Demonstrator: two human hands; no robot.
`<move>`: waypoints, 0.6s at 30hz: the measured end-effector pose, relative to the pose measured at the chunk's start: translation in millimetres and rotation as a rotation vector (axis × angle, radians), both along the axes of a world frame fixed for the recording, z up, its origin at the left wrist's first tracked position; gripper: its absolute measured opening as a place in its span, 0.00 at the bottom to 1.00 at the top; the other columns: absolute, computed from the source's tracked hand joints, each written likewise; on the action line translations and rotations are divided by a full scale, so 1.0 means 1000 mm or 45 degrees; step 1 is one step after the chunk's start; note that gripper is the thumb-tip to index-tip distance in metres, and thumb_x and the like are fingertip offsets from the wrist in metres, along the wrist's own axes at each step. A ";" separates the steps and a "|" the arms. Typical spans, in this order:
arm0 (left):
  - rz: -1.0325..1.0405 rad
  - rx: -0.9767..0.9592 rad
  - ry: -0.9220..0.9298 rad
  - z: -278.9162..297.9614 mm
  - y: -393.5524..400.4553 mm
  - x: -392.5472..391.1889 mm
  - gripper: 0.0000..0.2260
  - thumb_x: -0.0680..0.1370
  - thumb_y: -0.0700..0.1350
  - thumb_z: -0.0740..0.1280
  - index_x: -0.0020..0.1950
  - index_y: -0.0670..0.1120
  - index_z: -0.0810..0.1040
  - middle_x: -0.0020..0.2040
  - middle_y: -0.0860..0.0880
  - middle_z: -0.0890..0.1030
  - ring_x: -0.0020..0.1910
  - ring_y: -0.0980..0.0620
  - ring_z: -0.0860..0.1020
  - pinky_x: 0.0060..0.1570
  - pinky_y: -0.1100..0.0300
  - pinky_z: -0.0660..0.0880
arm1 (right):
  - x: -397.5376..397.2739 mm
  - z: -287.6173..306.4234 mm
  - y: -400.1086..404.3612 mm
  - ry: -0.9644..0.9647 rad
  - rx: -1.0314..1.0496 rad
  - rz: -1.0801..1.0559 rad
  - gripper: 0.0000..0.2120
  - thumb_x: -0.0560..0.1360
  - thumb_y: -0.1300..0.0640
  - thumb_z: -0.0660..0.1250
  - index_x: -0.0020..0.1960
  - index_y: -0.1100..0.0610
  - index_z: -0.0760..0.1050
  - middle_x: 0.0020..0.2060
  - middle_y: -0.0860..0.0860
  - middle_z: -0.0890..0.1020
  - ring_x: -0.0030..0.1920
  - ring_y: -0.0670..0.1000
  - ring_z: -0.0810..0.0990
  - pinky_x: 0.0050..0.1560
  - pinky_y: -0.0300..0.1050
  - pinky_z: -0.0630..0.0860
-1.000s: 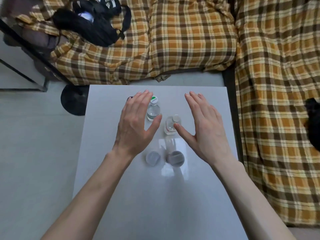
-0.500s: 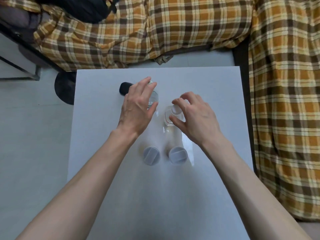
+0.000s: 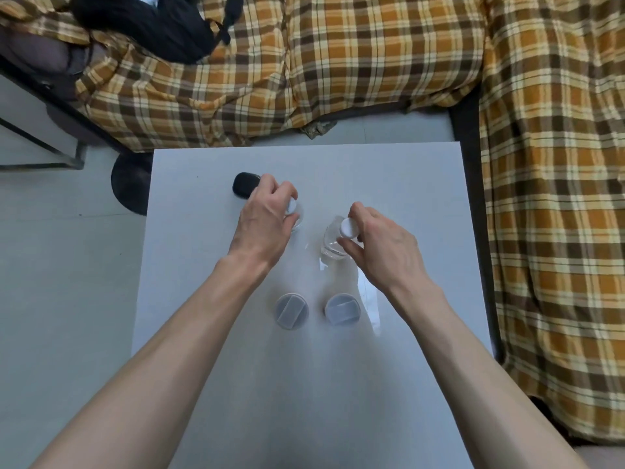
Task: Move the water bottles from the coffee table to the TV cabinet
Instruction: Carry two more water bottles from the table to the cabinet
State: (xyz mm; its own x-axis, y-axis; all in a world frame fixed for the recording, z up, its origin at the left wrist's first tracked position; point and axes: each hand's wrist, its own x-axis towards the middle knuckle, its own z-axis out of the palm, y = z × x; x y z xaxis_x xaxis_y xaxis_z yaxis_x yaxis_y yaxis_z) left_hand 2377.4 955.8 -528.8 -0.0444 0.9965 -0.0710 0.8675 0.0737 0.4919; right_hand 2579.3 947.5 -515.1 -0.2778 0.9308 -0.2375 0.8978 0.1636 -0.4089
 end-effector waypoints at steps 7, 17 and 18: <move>-0.050 0.071 -0.061 0.079 -0.041 0.009 0.10 0.79 0.43 0.74 0.58 0.45 0.78 0.52 0.50 0.73 0.42 0.48 0.75 0.44 0.59 0.69 | 0.017 0.069 -0.037 0.094 0.203 -0.204 0.14 0.81 0.44 0.64 0.49 0.53 0.65 0.41 0.47 0.77 0.42 0.55 0.75 0.37 0.51 0.76; -0.305 0.188 -0.258 0.219 -0.101 0.035 0.09 0.78 0.46 0.75 0.56 0.48 0.80 0.50 0.53 0.74 0.41 0.59 0.75 0.42 0.61 0.72 | 0.046 0.208 -0.138 0.118 0.430 -0.561 0.10 0.80 0.44 0.66 0.50 0.49 0.69 0.39 0.44 0.76 0.41 0.47 0.77 0.37 0.52 0.78; -0.337 0.206 -0.270 0.229 -0.108 0.038 0.09 0.78 0.46 0.75 0.56 0.49 0.80 0.50 0.53 0.74 0.42 0.62 0.75 0.42 0.62 0.72 | 0.049 0.220 -0.150 0.106 0.449 -0.594 0.10 0.80 0.44 0.66 0.50 0.49 0.70 0.39 0.43 0.76 0.40 0.47 0.76 0.37 0.52 0.78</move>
